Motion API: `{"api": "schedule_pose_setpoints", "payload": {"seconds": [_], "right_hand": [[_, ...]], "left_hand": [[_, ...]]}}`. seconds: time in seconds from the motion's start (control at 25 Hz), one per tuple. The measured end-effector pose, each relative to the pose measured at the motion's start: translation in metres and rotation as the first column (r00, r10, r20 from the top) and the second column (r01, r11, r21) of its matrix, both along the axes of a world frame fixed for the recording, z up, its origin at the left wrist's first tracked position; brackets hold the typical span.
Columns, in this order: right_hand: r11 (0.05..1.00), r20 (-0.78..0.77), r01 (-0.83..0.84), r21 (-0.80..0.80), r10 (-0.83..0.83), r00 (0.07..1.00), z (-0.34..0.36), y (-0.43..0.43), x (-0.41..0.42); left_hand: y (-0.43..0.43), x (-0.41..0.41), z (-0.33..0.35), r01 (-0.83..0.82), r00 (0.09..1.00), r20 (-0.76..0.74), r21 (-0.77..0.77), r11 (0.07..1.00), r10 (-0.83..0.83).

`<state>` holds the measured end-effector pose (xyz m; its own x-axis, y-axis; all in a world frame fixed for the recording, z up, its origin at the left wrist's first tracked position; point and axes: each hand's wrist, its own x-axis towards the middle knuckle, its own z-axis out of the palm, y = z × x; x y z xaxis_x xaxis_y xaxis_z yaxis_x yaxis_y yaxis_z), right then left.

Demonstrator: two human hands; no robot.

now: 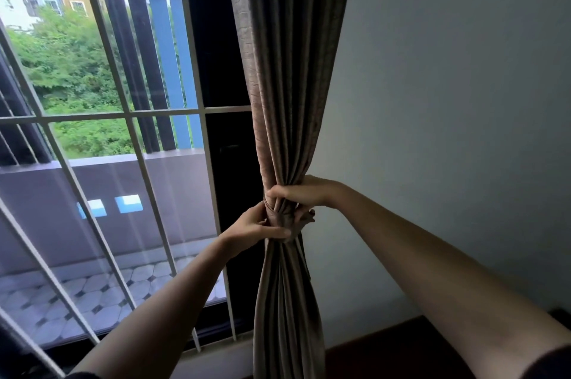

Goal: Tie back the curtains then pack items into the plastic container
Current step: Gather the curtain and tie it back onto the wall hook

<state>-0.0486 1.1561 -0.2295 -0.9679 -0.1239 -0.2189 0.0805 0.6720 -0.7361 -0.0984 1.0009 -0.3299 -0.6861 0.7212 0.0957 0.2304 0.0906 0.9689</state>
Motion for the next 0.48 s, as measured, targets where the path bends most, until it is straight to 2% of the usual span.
{"api": "schedule_pose_setpoints", "payload": {"seconds": [0.12,0.2,0.28,0.32,0.4,0.48], "right_hand": [[0.989,0.056,-0.136,-0.061,0.139,0.989,0.01,0.006,0.004],[0.977,0.126,-0.133,-0.164,0.154,0.98,0.004,0.014,0.003],[0.961,0.141,-0.009,-0.278,0.05,0.989,-0.018,0.026,0.001],[0.922,0.159,0.094,-0.375,-0.036,0.987,-0.032,0.03,0.001],[0.787,0.158,0.243,-0.567,-0.186,0.97,-0.062,0.031,0.006],[0.761,0.109,0.267,-0.591,-0.252,0.961,-0.089,0.025,0.014]], "left_hand": [[0.006,0.003,-0.002,-0.195,0.968,-0.172,-0.055,0.979,0.183],[0.009,0.005,-0.005,-0.258,0.952,-0.177,-0.022,0.966,0.251],[0.009,0.003,-0.007,-0.273,0.949,-0.168,-0.005,0.962,0.268],[0.008,0.001,-0.009,-0.272,0.949,-0.161,0.008,0.962,0.27],[0.009,0.001,-0.01,-0.273,0.949,-0.153,0.041,0.961,0.276],[0.01,0.003,-0.009,-0.265,0.951,-0.147,0.068,0.962,0.273]]}}
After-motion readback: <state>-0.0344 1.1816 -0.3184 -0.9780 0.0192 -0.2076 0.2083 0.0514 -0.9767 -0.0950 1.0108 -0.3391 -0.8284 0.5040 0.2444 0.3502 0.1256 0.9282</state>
